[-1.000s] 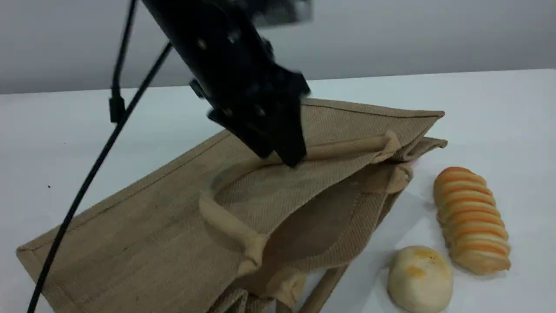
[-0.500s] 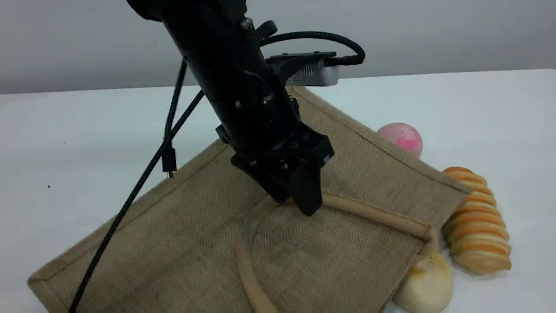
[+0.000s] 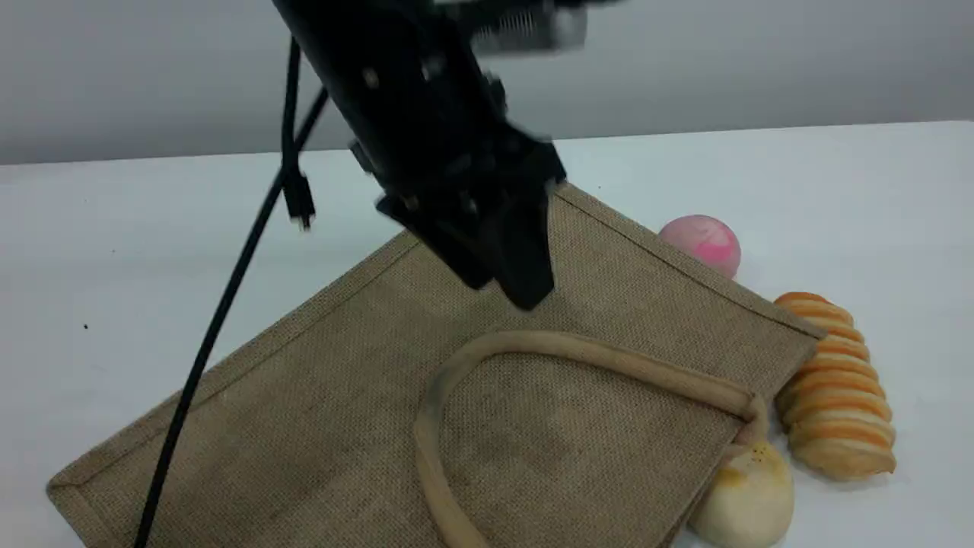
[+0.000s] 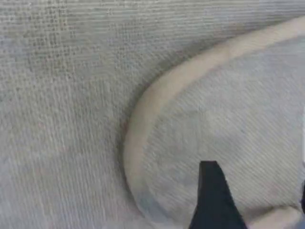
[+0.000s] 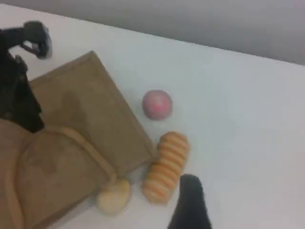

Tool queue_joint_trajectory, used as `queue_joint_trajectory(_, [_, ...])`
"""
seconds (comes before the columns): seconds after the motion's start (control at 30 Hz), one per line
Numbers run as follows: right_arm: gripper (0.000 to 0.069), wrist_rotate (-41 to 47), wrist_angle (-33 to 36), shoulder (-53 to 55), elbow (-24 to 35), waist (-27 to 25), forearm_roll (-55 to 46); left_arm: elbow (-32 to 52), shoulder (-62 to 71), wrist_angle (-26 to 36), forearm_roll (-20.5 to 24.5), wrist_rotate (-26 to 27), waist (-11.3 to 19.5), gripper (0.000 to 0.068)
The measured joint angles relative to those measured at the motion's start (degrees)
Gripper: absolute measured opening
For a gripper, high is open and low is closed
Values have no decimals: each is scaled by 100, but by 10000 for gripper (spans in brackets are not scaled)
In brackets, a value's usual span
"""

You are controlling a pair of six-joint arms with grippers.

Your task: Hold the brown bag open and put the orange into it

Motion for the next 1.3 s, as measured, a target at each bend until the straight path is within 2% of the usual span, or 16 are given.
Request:
queue_joint_trajectory(0.2, [472,-234,0,-15,0,0,218,0,-757,347,7,-258,0,388])
queue_joint_trajectory(0.33, [472,-321,-7,-213,191,0,231,0,-1297,626,290,-564,0,388])
queue_joint_trajectory(0.63, [472,-410,-7,-922,1324,0,423,0,-2503,1290,1039,-1562,0,388])
queue_joint_trajectory(0.8, [472,-493,-46,-1334,2019,0,767,0,-3045,1656,1234,-1993,0,388])
queue_joint_trajectory(0.87, [472,-493,-318,-1515,2268,0,857,0,-3246,1799,1248,-2053,0,388])
queue_joint_trajectory(1.07, [472,-482,-890,-2009,2669,0,1233,12,-3812,1776,1380,-2367,0,388])
queue_joint_trajectory(1.3, [472,-487,-905,-2120,2673,0,1200,555,-4709,1764,1506,-2628,0,388])
